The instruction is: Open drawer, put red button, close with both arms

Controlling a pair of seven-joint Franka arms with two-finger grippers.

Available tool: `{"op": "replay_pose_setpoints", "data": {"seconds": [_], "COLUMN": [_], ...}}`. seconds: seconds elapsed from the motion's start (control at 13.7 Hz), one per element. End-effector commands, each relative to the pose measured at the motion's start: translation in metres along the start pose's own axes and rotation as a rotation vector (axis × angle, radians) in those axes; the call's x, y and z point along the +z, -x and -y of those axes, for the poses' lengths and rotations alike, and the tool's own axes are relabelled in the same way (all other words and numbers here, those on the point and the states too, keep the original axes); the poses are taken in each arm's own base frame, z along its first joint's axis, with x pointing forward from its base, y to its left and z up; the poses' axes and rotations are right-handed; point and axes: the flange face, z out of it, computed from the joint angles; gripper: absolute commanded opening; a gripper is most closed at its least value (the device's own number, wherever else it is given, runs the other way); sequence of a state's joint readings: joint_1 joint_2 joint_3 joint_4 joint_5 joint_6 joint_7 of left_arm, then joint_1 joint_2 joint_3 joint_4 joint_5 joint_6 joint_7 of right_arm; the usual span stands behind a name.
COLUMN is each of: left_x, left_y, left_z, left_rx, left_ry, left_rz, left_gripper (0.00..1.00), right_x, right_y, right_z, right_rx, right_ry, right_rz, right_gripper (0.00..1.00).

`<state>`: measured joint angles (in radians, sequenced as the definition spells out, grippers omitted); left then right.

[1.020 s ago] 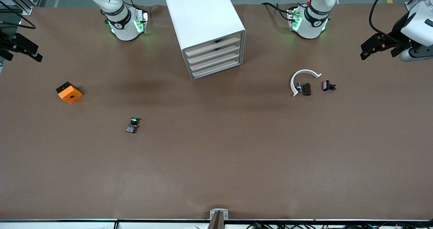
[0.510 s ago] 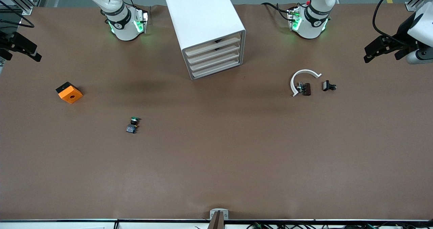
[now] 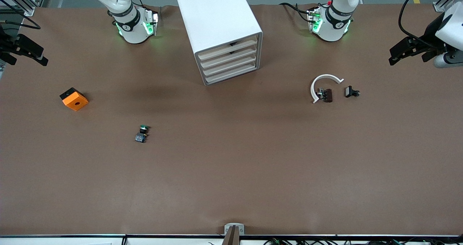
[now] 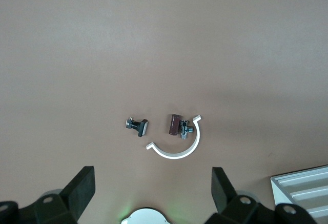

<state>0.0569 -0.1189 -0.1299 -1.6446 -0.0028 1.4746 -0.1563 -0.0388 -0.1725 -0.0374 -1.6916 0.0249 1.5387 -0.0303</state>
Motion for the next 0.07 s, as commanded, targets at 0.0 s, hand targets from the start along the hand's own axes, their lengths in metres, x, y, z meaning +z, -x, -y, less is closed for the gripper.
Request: {"op": "replay_pose_setpoints", "data": {"seconds": [0.0], "left_x": [-0.0054], "left_y": [0.0005], "left_z": [0.0015], "left_rx": [-0.008], "left_ry": [0.008], "left_rz": [0.013], "left_gripper": [1.0], "right_x": [-0.0031], "right_y": [-0.0013], "right_z": [-0.0002], "right_rx": [-0.066], "right_ry": [0.0], "right_rz": [0.004], "right_gripper": [1.0]}}
